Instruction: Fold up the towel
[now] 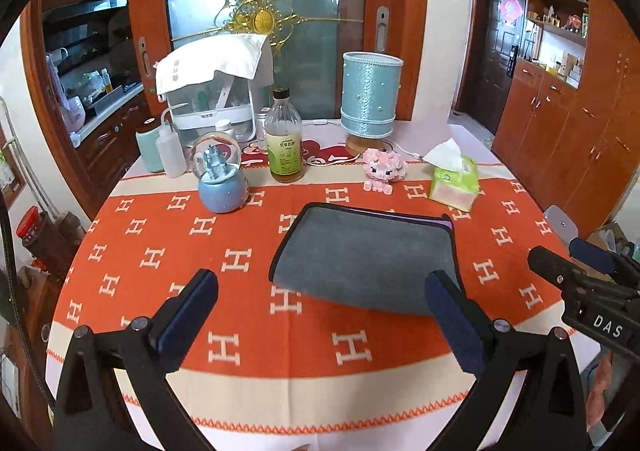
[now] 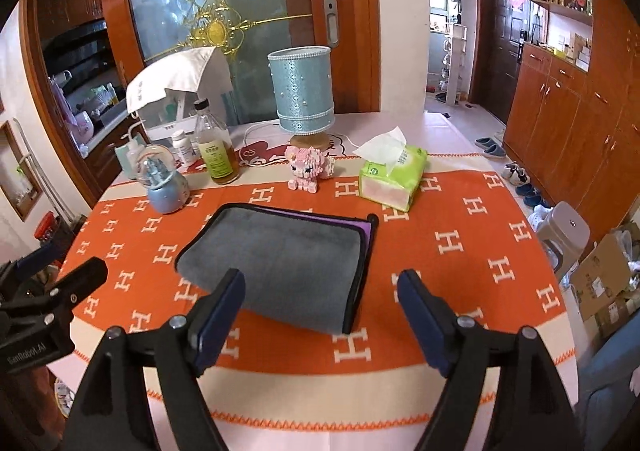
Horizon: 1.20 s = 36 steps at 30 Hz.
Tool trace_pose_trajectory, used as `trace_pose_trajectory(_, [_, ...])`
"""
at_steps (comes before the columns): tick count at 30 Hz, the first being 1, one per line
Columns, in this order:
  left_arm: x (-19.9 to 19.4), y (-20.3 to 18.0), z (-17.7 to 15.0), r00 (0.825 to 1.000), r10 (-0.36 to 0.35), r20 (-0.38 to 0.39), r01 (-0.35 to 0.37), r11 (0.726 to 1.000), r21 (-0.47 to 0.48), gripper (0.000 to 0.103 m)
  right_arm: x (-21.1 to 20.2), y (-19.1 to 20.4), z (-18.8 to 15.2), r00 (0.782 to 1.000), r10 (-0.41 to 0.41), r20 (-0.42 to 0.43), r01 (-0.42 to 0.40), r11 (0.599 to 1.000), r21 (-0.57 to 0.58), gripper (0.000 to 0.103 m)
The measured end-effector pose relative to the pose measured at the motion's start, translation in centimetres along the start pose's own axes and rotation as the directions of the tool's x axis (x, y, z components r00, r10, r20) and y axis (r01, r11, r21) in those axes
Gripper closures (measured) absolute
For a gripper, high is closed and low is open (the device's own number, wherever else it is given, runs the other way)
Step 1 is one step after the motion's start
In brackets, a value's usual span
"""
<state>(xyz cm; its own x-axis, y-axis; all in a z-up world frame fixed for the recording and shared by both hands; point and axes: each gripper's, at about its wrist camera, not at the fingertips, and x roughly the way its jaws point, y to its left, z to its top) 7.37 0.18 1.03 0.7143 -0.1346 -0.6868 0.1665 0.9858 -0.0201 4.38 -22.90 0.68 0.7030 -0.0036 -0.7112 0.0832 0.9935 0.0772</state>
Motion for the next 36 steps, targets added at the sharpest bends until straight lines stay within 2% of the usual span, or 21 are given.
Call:
trace_pose_trajectory(7, [-3.8,-0.2,-2.4,0.999,-0.010,0.035,0.010,1.000,-0.017,0.001,-2.8,0.1,-2.0,1.000,0.008,0.028,-0.008,1.000,0.000,0.016])
trace_pose_trajectory(11, [-4.6,-0.4,-3.6,1.000,0.002,0.017,-0.001,0.999,-0.035,0.001,-3.8,0.5,-3.6,0.999,0.035,0.032,-0.035,0.999,0.000,0.011])
trace_pose_trajectory(17, [-5.3,-0.1,-5.3,1.000,0.028,-0.008,-0.028,0.996,-0.086,0.001,-4.7,1.5,-5.6,0.999,0.046,0.025,-0.045,0.999,-0.027,0.010])
trace_pose_trajectory(20, [-5.5,-0.1,-5.9,0.998,0.057,-0.022,-0.059,0.994,-0.093,0.001,-5.1,1.9,-6.4,0.999,0.035,0.020,-0.034,0.999,-0.040,0.010])
trace_pose_trajectory(23, [-5.6,-0.3,-6.4,0.999,0.042,-0.030,-0.045,0.994,-0.102,0.001,-5.0,2.3,-7.0,1.000,0.024,0.010,-0.024,0.998,-0.056,0.010])
trace_pose_trajectory(36, [-5.2,-1.6,-7.3,0.996,0.087,-0.035,-0.089,0.994,-0.068,0.001,-5.1,1.7,-7.6,0.998,-0.059,0.017,0.059,0.998,-0.038,0.010])
